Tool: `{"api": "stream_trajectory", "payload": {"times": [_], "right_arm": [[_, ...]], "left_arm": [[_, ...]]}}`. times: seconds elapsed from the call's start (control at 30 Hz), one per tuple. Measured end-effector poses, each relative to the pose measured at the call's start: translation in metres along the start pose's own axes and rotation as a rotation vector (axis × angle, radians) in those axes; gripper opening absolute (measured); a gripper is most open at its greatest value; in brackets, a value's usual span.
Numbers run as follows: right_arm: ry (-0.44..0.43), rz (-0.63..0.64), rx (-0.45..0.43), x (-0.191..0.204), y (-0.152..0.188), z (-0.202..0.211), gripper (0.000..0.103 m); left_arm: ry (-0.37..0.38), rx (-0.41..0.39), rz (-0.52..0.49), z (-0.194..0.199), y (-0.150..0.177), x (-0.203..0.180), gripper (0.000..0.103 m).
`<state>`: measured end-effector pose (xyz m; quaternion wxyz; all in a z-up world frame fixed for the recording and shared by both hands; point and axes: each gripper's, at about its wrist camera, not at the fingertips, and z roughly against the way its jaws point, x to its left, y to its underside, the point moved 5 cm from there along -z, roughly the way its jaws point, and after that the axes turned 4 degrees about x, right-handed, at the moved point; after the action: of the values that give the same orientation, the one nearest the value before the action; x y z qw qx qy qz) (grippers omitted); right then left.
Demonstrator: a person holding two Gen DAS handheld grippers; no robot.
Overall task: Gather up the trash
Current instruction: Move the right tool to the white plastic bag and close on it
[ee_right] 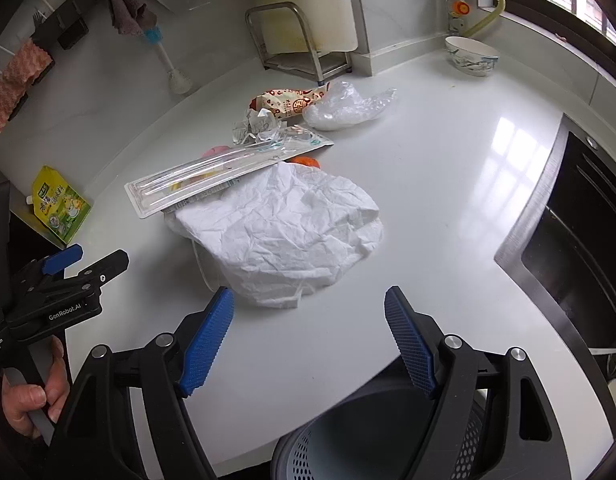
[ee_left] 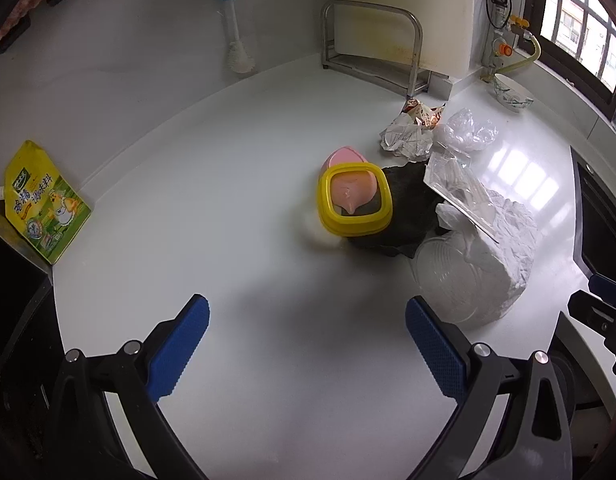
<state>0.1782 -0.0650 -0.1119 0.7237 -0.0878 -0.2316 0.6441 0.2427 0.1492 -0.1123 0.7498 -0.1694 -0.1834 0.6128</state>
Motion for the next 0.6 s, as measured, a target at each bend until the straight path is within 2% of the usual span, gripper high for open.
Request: {"api": "stream_trajectory", "payload": {"times": [0.13, 0.27, 0.6], "right_arm": [[-0.024, 0.013, 0.012, 0.009, -0.012, -0.017, 0.074], [-0.013, 0.044, 0.03, 0.016, -0.022, -0.034, 0.074], [-0.023, 0.062, 0.111, 0.021, -0.025, -0.068, 0.074]], "left_arm": [[0.025, 0.007, -0.02, -0.012, -0.008, 0.003, 0.097], [0.053, 0.018, -0.026, -0.023, -0.013, 0.006, 0.097], [0.092, 0.047, -0.02, -0.042, -0.016, 0.006, 0.097]]}}
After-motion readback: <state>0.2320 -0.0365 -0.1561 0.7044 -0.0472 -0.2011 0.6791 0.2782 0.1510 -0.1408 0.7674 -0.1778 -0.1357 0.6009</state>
